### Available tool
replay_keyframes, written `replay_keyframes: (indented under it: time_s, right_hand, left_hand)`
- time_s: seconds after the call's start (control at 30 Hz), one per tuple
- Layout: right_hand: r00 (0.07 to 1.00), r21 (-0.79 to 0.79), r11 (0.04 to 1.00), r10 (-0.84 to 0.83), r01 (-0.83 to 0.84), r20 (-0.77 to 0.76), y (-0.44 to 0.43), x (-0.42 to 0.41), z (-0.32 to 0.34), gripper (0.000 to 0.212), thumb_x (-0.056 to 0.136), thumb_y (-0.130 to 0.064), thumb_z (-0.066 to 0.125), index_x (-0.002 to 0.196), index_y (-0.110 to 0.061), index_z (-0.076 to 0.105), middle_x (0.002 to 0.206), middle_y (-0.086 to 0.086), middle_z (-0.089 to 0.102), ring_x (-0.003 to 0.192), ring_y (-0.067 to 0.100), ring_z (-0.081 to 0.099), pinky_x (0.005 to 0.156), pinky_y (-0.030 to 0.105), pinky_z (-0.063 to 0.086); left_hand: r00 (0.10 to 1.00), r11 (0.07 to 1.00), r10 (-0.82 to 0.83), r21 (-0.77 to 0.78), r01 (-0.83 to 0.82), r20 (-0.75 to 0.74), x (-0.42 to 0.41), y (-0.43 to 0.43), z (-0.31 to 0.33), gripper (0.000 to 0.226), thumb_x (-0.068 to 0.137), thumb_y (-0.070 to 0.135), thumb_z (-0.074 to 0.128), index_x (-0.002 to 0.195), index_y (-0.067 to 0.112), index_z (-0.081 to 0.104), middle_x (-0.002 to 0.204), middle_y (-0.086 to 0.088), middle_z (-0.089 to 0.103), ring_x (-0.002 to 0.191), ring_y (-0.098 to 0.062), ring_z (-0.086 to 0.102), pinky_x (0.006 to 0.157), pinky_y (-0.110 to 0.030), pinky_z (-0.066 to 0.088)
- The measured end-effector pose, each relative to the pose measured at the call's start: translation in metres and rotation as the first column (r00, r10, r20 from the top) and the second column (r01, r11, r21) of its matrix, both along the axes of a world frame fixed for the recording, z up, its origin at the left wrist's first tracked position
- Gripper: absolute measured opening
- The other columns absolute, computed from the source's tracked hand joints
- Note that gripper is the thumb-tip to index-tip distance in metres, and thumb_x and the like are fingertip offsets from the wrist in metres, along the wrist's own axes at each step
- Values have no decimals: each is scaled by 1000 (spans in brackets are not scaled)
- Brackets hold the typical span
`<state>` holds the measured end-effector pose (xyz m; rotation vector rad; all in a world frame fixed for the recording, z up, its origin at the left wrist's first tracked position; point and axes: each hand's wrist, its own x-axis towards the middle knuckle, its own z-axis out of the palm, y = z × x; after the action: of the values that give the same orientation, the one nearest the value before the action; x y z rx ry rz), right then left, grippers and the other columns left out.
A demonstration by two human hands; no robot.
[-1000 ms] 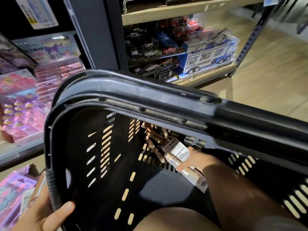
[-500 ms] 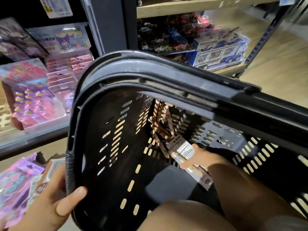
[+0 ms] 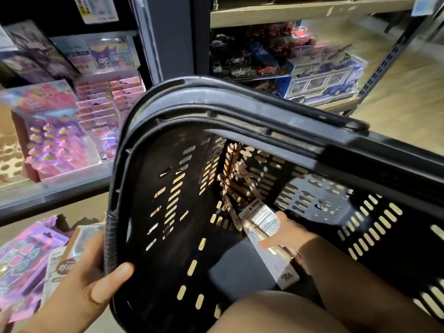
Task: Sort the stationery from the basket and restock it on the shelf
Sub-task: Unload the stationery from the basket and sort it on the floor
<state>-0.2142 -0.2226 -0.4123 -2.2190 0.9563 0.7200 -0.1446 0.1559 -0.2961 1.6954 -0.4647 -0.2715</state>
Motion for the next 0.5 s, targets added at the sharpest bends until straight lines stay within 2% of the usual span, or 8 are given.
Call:
replay_keyframes:
  time_s: [0.07, 0.13, 0.23, 0.3, 0.37, 0.43, 0.5]
  right_hand:
    - [1000, -47, 999, 11, -11, 4, 3, 2, 0, 93, 51, -48, 87, 125, -28, 35, 109, -6, 58, 99, 18, 57, 75, 31, 48]
    - [1000, -52, 999, 0, 2, 31, 7, 3, 1, 93, 52, -46, 87, 125, -31, 32, 101, -9, 52, 95, 17, 53, 67, 28, 44]
    - [998, -15, 999, -49, 50, 44, 18, 7, -1, 100, 47, -45, 91, 126, -32, 31, 107, -6, 49, 98, 18, 49, 74, 32, 42]
    - [994, 7, 995, -100, 100, 44, 24, 9, -3, 106, 42, -41, 93, 127, -33, 30, 115, -3, 50, 100, 20, 49, 75, 34, 45]
    - [988, 18, 990, -143, 143, 58, 27, 11, -4, 110, 43, -34, 93, 131, -32, 27, 118, 1, 54, 102, 23, 53, 76, 36, 48]
    - [982, -13, 985, -170, 171, 83, 29, 13, -5, 108, 47, -32, 91, 133, -31, 26, 118, 4, 56, 102, 25, 56, 71, 34, 49]
    - [969, 3, 975, -221, 222, 109, 30, 11, -6, 103, 49, -30, 91, 131, -31, 28, 113, 2, 58, 100, 22, 57, 71, 34, 50]
  left_hand:
    - [998, 1000, -7, -18, 6, -69, 0, 1, -1, 74, 72, 0, 72, 109, 63, 62, 112, 30, 66, 104, 14, 59, 84, -4, 46]
    - [993, 998, -31, -58, 25, -113, -1, 2, -3, 72, 74, -4, 68, 110, 58, 65, 116, 22, 68, 106, 9, 61, 84, -7, 49]
    - [972, 993, -38, -114, 12, -233, -4, 0, 1, 59, 78, 3, 72, 108, 54, 66, 115, 11, 70, 104, -3, 66, 79, -15, 55]
    - [955, 992, -21, -127, -18, -297, -6, -1, 1, 53, 74, 3, 64, 100, 50, 69, 107, 4, 72, 88, -8, 69, 64, -14, 56]
    - [951, 992, -13, -126, -27, -310, -7, -2, 2, 54, 69, 4, 58, 96, 49, 70, 100, 2, 72, 74, -7, 68, 55, -11, 52]
    - [952, 992, -17, -122, -21, -307, -8, 0, -1, 55, 70, 5, 57, 98, 51, 69, 103, 6, 72, 85, -10, 70, 59, -15, 55]
    - [952, 994, -18, -109, -16, -306, -8, 3, -4, 54, 72, 6, 58, 103, 49, 67, 111, 5, 70, 99, -22, 68, 64, -21, 58]
